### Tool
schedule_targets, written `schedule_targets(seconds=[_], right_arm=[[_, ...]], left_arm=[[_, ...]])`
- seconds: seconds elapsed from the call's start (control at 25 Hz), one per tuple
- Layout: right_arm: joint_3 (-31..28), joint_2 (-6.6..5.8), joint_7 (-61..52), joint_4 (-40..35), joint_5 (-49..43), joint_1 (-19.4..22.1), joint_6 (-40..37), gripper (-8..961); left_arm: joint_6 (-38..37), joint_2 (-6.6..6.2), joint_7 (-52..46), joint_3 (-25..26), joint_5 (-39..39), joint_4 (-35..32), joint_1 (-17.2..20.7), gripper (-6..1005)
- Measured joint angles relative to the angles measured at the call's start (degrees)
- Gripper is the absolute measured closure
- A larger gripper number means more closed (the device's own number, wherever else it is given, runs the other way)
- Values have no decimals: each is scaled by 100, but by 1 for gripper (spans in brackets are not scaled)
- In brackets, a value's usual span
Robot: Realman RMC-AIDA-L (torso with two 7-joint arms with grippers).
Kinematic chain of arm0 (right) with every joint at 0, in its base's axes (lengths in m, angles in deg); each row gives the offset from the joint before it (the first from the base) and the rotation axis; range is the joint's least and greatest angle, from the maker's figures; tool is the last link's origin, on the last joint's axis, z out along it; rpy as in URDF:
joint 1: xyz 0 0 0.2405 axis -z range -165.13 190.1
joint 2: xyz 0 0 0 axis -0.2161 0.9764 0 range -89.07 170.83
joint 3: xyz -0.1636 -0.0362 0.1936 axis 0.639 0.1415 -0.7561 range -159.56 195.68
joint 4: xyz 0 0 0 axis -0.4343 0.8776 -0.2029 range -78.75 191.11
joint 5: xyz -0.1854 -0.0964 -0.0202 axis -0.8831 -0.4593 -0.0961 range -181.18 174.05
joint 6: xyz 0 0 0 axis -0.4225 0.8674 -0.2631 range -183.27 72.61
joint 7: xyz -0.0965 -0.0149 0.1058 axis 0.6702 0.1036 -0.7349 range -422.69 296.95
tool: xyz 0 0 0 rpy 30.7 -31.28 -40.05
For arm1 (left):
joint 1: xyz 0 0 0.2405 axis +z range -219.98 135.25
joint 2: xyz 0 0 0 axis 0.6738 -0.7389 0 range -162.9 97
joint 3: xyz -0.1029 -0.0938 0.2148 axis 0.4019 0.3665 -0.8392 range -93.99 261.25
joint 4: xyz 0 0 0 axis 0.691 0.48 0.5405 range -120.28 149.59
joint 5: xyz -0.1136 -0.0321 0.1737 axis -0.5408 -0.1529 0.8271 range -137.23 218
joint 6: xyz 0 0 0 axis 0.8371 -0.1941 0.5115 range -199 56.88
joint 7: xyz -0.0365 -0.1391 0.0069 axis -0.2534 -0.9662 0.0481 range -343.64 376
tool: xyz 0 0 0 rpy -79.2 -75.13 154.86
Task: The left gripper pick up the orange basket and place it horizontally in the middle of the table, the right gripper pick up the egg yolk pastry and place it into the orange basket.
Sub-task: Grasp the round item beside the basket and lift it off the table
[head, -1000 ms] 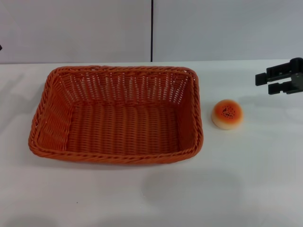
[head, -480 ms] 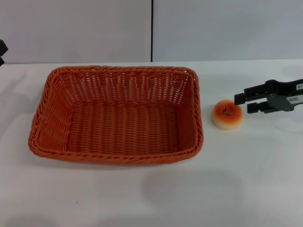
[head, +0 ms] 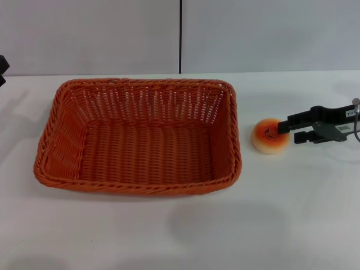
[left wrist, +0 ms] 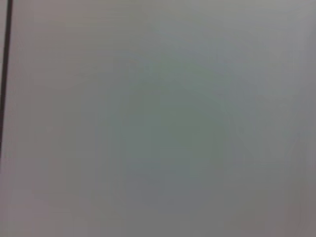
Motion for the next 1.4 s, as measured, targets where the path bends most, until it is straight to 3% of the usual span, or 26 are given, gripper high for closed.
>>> schedule_targets(seconds=[0.24, 0.64, 0.76, 1.24, 1.4], right_arm=[[156, -2, 21, 18, -34, 14, -374, 369], [205, 6, 204, 214, -35, -130, -721, 505], [199, 21, 210, 225, -27, -164, -704, 502], [196, 276, 280, 219, 48, -335, -732, 500], [200, 310, 315, 210, 58, -356, -788, 500]], left_arm=[[1, -4, 62, 12, 0, 63, -5, 254], [1, -8, 83, 10, 12, 101, -2, 254], [3, -9, 83, 10, 17, 101, -2, 254], [55, -15, 160, 24, 37, 166, -63, 254], [60, -16, 241, 58, 46, 222, -86, 254]])
